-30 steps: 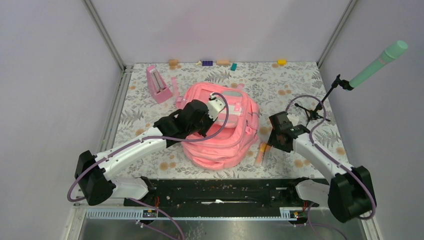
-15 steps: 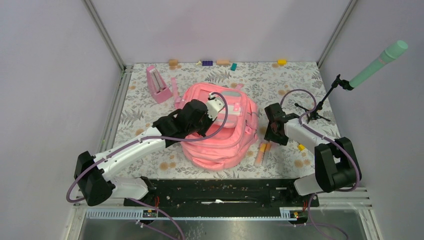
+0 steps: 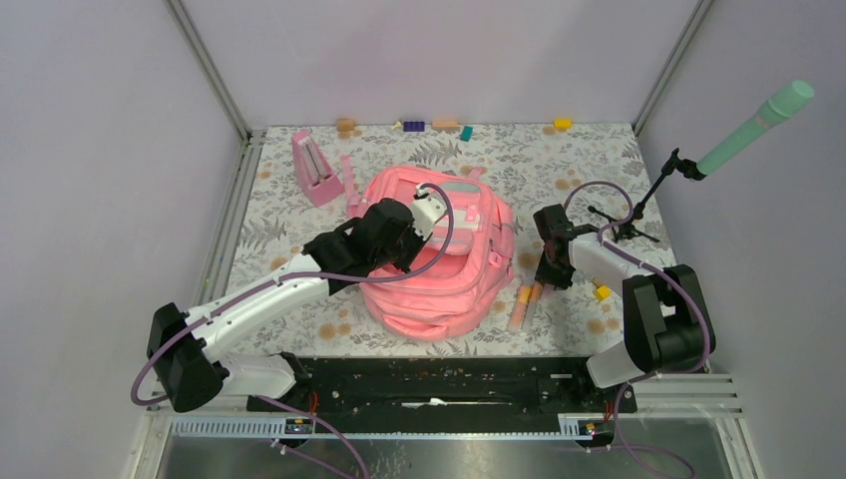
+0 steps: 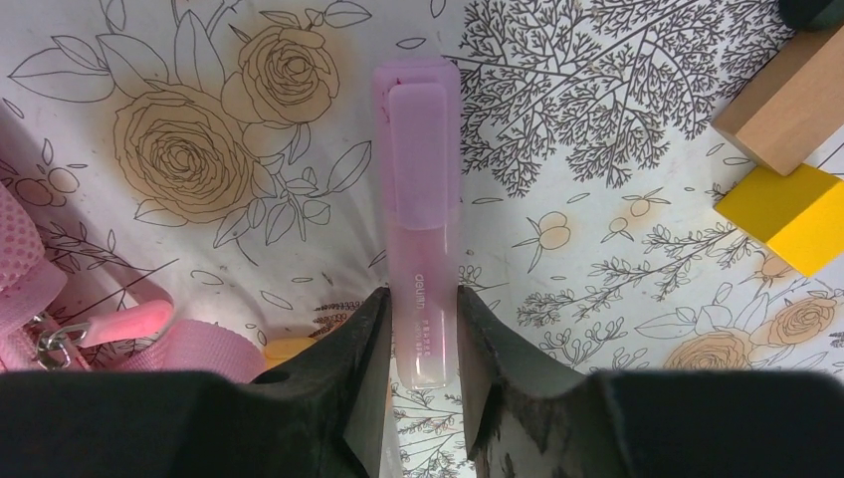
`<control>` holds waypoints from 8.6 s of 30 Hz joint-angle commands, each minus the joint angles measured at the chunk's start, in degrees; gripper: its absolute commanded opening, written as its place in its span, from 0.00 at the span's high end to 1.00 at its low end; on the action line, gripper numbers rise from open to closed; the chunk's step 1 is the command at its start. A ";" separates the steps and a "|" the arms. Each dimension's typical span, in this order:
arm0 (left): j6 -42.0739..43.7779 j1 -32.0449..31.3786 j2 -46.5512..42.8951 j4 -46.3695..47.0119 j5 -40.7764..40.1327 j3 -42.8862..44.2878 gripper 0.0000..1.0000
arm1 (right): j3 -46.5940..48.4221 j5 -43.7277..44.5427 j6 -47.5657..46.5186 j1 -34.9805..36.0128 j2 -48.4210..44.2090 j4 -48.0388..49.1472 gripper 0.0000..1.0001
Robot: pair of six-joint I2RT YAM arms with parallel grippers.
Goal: Pack the student bag
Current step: Pick up the stationery from the center of the board, then place the stationery in the student bag, then pick up the stationery from the center of the board.
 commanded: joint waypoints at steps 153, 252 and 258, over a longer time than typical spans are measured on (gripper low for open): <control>-4.33 2.50 -6.02 5.08 9.28 2.55 1.00 | -4.63 -5.39 53.56 33.60 -15.48 41.48 1.00; -5.18 3.88 -4.07 4.43 4.65 2.59 1.00 | -25.71 10.30 24.24 26.43 -32.51 5.56 0.52; -5.19 3.88 -4.01 4.39 4.65 2.56 1.00 | -25.26 10.64 24.03 26.43 -31.54 5.59 0.61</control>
